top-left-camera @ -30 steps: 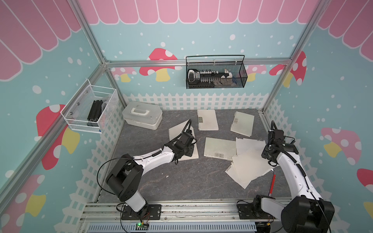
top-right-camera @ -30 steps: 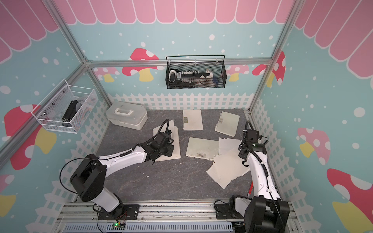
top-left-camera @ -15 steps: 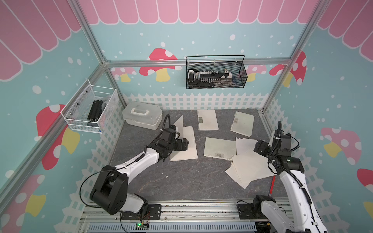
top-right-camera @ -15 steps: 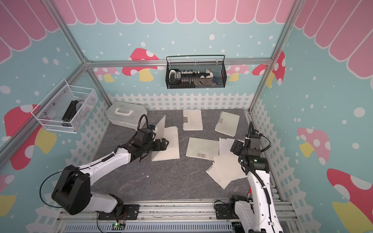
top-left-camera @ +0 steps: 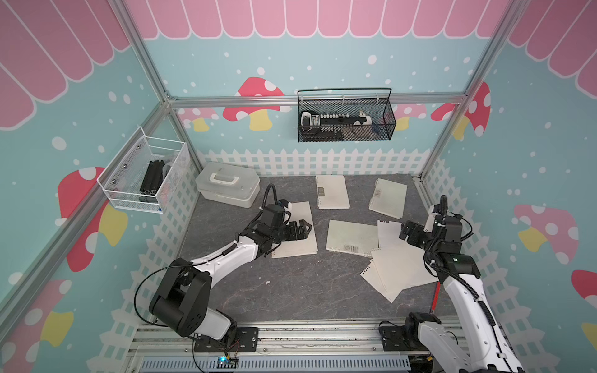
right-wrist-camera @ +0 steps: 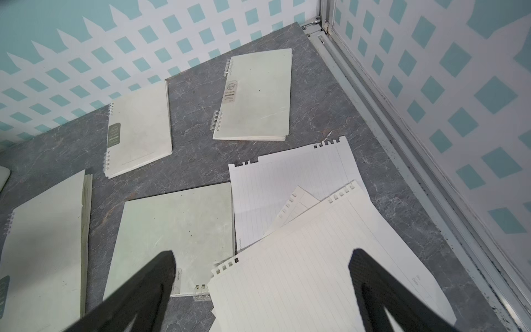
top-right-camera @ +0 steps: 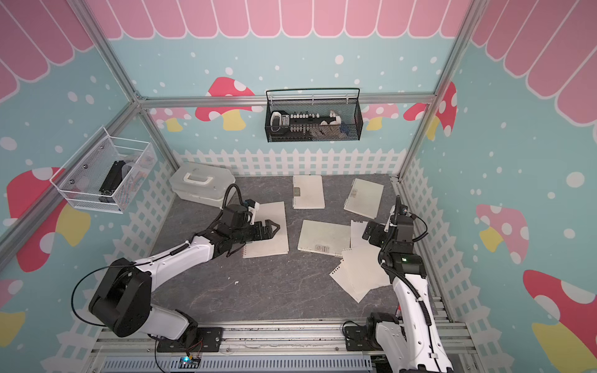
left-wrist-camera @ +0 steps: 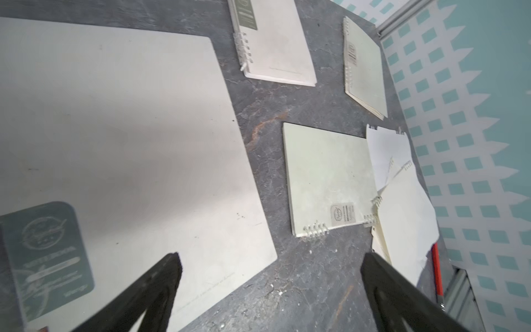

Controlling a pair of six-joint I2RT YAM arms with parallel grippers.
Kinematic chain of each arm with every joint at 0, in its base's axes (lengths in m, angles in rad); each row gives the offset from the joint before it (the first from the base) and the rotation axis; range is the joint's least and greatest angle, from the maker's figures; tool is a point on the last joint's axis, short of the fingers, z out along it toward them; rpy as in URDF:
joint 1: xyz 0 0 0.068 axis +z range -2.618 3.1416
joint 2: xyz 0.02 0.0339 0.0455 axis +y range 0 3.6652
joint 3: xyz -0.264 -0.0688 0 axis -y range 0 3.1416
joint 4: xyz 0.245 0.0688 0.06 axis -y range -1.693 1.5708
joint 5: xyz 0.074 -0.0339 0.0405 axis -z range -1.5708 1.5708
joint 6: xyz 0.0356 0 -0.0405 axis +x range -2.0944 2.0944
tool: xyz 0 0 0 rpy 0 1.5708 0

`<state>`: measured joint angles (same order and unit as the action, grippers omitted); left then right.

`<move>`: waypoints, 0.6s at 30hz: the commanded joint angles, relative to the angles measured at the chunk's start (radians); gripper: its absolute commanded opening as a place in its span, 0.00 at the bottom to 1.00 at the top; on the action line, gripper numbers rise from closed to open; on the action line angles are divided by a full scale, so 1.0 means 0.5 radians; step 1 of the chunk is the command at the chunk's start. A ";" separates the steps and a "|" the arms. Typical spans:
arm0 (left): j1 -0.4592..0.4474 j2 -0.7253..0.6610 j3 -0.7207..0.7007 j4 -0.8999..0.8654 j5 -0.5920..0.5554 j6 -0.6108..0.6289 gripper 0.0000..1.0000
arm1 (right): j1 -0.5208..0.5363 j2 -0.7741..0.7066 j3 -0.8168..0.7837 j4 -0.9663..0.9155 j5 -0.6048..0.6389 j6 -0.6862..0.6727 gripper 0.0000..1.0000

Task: Tear off pages from different notebooks
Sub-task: Place the paper on the paper, then reset both arms

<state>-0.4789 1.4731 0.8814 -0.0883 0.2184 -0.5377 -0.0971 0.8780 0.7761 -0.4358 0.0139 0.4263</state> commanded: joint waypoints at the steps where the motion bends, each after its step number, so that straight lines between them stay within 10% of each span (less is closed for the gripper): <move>1: 0.023 -0.338 -0.068 -0.088 -0.586 -0.017 0.99 | 0.007 0.064 -0.073 0.119 0.055 -0.056 0.98; 4: 0.061 -0.663 -0.234 -0.240 -1.517 0.092 0.99 | 0.010 0.233 -0.155 0.316 0.157 -0.177 0.98; 7: 0.247 -0.753 -0.468 -0.023 -1.777 0.377 0.99 | 0.031 0.412 -0.339 0.770 0.172 -0.291 0.98; 18: 0.959 -0.184 -0.796 1.195 -0.864 0.757 0.99 | 0.284 1.109 -0.630 2.166 0.706 -0.681 0.99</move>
<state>-0.0185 1.3540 0.4732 0.2256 -0.3706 -0.2501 0.0292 1.3922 0.4309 0.3965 0.2398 0.1600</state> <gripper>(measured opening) 0.989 0.984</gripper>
